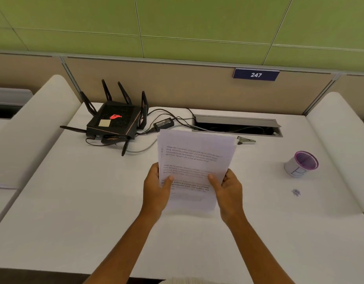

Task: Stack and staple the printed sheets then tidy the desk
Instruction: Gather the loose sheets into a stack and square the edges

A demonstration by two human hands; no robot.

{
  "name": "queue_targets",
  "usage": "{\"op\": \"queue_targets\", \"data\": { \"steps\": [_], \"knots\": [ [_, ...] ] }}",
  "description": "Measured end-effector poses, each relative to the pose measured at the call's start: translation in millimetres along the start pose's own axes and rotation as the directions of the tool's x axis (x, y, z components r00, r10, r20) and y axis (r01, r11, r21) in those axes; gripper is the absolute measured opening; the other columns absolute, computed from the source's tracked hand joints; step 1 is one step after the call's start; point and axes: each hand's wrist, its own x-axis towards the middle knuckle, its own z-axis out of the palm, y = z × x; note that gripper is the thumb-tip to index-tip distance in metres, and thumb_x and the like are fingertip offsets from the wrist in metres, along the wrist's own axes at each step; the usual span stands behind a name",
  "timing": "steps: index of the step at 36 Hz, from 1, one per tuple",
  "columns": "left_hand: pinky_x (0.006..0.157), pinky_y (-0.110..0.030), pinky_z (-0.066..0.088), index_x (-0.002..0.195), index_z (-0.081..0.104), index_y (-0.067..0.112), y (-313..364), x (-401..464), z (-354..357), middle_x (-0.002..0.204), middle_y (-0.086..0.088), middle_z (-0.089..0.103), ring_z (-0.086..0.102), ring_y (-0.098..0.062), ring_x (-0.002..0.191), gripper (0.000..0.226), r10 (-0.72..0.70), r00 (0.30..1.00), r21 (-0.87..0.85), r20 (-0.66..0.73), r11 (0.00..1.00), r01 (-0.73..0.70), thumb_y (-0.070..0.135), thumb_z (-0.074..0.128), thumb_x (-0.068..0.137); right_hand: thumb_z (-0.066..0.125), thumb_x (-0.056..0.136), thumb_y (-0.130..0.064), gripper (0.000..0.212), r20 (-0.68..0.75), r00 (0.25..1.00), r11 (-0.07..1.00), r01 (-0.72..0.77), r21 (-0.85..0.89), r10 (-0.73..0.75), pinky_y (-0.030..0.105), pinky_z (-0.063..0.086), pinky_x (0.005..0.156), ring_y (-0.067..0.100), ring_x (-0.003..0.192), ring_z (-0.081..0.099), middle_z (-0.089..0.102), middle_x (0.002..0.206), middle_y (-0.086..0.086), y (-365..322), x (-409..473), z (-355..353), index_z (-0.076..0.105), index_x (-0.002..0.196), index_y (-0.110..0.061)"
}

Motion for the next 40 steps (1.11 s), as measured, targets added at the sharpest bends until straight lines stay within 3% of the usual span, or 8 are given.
{"op": "queue_targets", "data": {
  "steps": [4,8,14,22,28,32,35,40],
  "knots": [
    [0.072,-0.006,0.057,0.127,0.054,0.034,21,-4,9,0.115,0.018,0.065,0.066,-0.008,0.106,0.034,0.07,0.996,-0.003,-0.056,0.998,-0.07,0.012,0.066,0.104,0.067,0.101,-0.016,0.029,-0.039,0.991,0.991,0.129,-0.028,-0.13,0.032,0.064,0.086,0.014,0.107,0.072,0.074,0.114,-0.012,-19,-5,4,0.064,0.127,-0.027],
    [0.073,-0.008,0.057,0.133,0.049,0.037,17,-11,21,0.119,0.018,0.062,0.064,-0.008,0.111,0.042,0.074,0.995,-0.046,-0.07,0.996,-0.077,0.009,0.063,0.105,0.064,0.102,-0.017,0.033,-0.046,0.977,0.977,0.205,-0.051,-0.208,0.028,0.064,0.082,0.011,0.108,0.07,0.07,0.111,-0.016,-14,-13,10,0.057,0.122,-0.042],
    [0.079,-0.006,0.057,0.146,0.046,0.026,-26,-23,24,0.13,0.001,0.061,0.061,-0.019,0.123,0.054,-0.064,0.996,-0.069,-0.067,0.996,0.06,0.005,0.068,0.101,0.065,0.102,-0.018,0.03,-0.037,0.989,0.975,0.131,-0.18,-0.14,0.026,0.062,0.086,0.018,0.111,0.069,0.069,0.118,-0.003,38,-23,4,0.054,0.12,-0.039],
    [0.078,-0.003,0.054,0.14,0.042,0.04,-15,-23,25,0.122,0.021,0.06,0.06,0.001,0.114,0.056,-0.033,0.998,-0.088,-0.05,0.996,0.029,0.008,0.068,0.102,0.06,0.105,-0.014,0.026,-0.048,0.987,0.971,0.138,-0.196,-0.151,0.017,0.059,0.082,0.002,0.106,0.065,0.067,0.117,-0.007,37,-19,4,0.053,0.127,-0.026],
    [0.076,-0.009,0.059,0.132,0.058,0.038,-32,-29,22,0.118,0.019,0.069,0.067,-0.005,0.112,0.041,-0.074,0.997,-0.054,-0.015,0.996,0.073,0.022,0.075,0.098,0.061,0.104,-0.016,0.028,-0.029,0.995,0.971,0.083,-0.223,-0.092,0.018,0.06,0.082,0.007,0.108,0.067,0.068,0.118,-0.009,58,-24,2,0.053,0.124,-0.034],
    [0.071,-0.01,0.059,0.113,0.067,0.039,-39,-34,20,0.108,0.015,0.074,0.072,-0.01,0.105,0.023,-0.143,0.989,-0.083,-0.033,0.987,0.14,0.026,0.077,0.097,0.062,0.104,-0.018,0.03,-0.041,0.999,0.973,0.012,-0.228,-0.022,0.02,0.061,0.085,0.008,0.11,0.067,0.068,0.121,-0.009,70,-27,-1,0.054,0.131,-0.028],
    [0.069,-0.015,0.062,0.105,0.073,0.033,-37,-30,18,0.102,0.009,0.078,0.075,-0.015,0.1,0.008,-0.18,0.982,-0.106,-0.054,0.979,0.173,0.029,0.075,0.098,0.064,0.103,-0.02,0.021,-0.029,0.999,0.972,0.018,-0.235,-0.026,0.021,0.061,0.08,0.009,0.104,0.069,0.07,0.114,-0.008,58,-24,-4,0.057,0.122,-0.027],
    [0.067,-0.022,0.063,0.104,0.079,0.026,-31,-21,6,0.095,0.006,0.082,0.077,-0.018,0.095,0.009,-0.222,0.972,-0.181,-0.075,0.962,0.206,0.031,0.075,0.098,0.074,0.097,-0.019,0.014,0.048,0.999,0.988,-0.008,-0.157,0.016,0.029,0.063,0.082,0.016,0.097,0.076,0.079,0.105,0.0,37,-16,-18,0.069,0.109,-0.015]
  ]
}}
